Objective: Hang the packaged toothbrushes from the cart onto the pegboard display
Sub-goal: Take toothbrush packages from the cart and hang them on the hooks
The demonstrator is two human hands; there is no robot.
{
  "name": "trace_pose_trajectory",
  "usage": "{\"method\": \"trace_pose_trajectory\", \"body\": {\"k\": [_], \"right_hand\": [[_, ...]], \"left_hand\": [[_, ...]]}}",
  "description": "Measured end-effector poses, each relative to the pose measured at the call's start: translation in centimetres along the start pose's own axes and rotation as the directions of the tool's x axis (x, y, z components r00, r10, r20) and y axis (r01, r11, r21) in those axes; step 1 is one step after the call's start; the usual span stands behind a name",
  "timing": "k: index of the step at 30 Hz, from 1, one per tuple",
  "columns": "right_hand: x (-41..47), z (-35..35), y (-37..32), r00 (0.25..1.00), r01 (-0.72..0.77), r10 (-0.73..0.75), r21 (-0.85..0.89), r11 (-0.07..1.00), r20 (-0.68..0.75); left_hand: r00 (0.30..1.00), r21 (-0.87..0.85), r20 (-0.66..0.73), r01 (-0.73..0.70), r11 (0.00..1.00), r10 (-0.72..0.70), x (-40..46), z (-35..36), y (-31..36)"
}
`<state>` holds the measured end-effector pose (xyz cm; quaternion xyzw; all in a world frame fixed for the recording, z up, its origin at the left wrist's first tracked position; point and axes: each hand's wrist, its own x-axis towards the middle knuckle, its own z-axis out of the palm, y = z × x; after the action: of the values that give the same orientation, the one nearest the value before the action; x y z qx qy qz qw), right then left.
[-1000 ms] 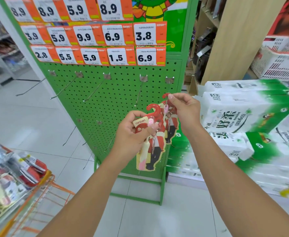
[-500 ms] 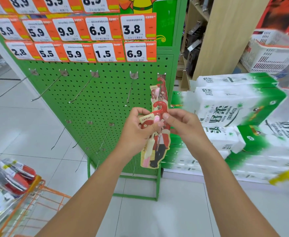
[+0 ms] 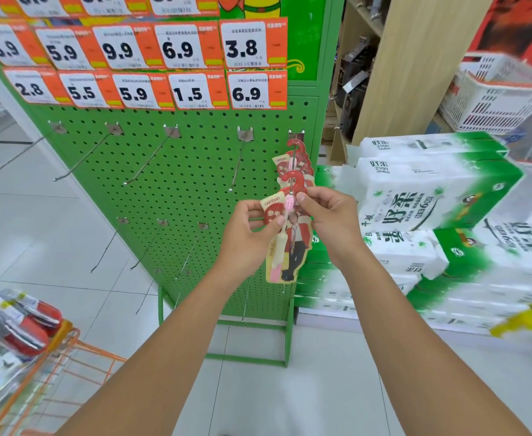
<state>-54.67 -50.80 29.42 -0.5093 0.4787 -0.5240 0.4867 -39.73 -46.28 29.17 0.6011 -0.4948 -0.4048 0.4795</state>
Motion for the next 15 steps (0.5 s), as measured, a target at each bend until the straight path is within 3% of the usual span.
{"method": "trace_pose_trajectory", "body": {"k": [10, 15], "right_hand": [[9.5, 1.1, 0.0, 0.973, -0.087, 0.028, -0.248, 0.965, -0.231], [6.5, 2.3, 2.6, 0.900, -0.170, 0.095, -0.141, 0.975, -0.426]], "left_hand": [[0.998, 0.136, -0.048, 0.036, 0.990, -0.030, -1.3, -3.4, -1.4], [0.990, 0.174, -0.116, 0.101, 0.979, -0.082, -2.5, -7.0, -2.4]]}}
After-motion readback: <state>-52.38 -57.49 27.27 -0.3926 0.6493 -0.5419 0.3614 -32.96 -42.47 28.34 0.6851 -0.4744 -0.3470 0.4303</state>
